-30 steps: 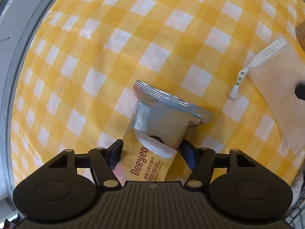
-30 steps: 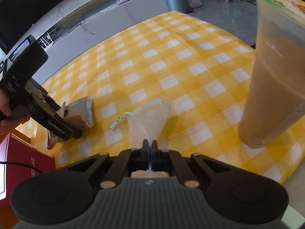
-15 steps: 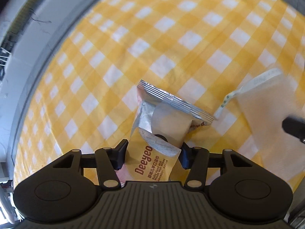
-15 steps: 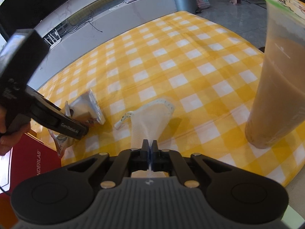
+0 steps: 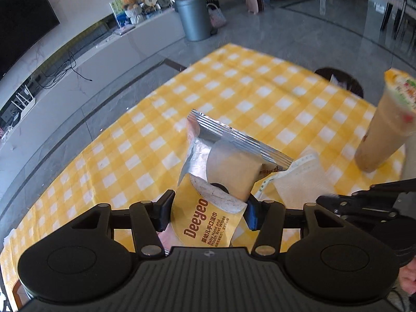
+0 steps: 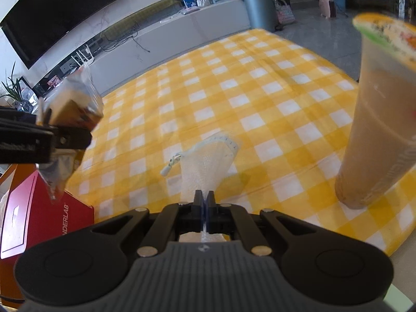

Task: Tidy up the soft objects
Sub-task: 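Carry the mesh bag with the right tool while the left tool carries the packet to the box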

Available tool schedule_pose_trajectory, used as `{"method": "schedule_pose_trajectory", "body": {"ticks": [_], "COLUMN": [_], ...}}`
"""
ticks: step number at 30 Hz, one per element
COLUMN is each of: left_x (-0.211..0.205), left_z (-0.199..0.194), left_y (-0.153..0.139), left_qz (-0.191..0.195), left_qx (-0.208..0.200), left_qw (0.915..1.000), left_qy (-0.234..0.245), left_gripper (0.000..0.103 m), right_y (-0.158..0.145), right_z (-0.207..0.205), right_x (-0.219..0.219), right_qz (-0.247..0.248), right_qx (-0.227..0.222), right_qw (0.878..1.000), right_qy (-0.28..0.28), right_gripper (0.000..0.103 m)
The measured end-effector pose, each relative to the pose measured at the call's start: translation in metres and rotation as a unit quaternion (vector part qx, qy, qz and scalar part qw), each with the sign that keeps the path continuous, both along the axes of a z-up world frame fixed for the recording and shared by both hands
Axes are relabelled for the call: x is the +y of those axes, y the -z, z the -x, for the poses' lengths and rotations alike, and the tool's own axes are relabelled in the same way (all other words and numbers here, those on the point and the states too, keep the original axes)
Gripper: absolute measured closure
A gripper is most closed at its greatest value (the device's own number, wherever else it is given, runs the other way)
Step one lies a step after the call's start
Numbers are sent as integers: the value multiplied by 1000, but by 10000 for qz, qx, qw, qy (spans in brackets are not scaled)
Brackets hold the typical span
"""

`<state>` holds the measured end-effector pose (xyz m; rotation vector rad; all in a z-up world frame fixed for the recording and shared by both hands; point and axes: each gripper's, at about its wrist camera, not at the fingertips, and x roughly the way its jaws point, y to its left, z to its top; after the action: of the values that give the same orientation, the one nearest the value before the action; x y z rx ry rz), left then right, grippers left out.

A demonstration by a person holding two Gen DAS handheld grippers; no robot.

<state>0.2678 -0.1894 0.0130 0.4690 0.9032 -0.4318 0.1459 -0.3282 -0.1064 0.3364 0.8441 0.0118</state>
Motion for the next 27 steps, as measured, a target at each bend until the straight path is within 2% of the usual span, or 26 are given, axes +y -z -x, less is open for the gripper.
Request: {"method": "schedule_pose_trajectory", "body": {"ticks": [7, 9, 13, 17, 19, 22, 27], "left_x": [27, 36, 58, 90, 106, 129, 185], "left_z": [34, 46, 79, 107, 123, 146, 172], "left_y": [-45, -56, -78, -94, -98, -101, -100], "left_qz": [581, 682, 1052, 1746, 1876, 1845, 2298], "left_qx": [-423, -535, -999, -1178, -1366, -1639, -1794], "left_qw": [9972, 9958, 9893, 9767, 9710, 9641, 9415], "left_qy": [-203, -295, -160, -424, -581, -984, -1688], "left_gripper": [42, 42, 42, 42, 42, 42, 42], "right_y": [-32, -38, -45, -54, -60, -70, -91], "right_z": [25, 29, 36, 43, 47, 55, 71], "right_x": [16, 18, 23, 25, 25, 28, 42], "right_qz": [-114, -193, -212, -431, -584, -812, -1049], "right_qx": [-593, -682, -771, -907, -1019, -1208, -1569], "right_qw": [9977, 9969, 9960, 9936, 9914, 9867, 9768], "right_qy": [-317, -329, -400, -519, -579, -723, -1010], "right_gripper": [103, 103, 103, 103, 103, 103, 103]}}
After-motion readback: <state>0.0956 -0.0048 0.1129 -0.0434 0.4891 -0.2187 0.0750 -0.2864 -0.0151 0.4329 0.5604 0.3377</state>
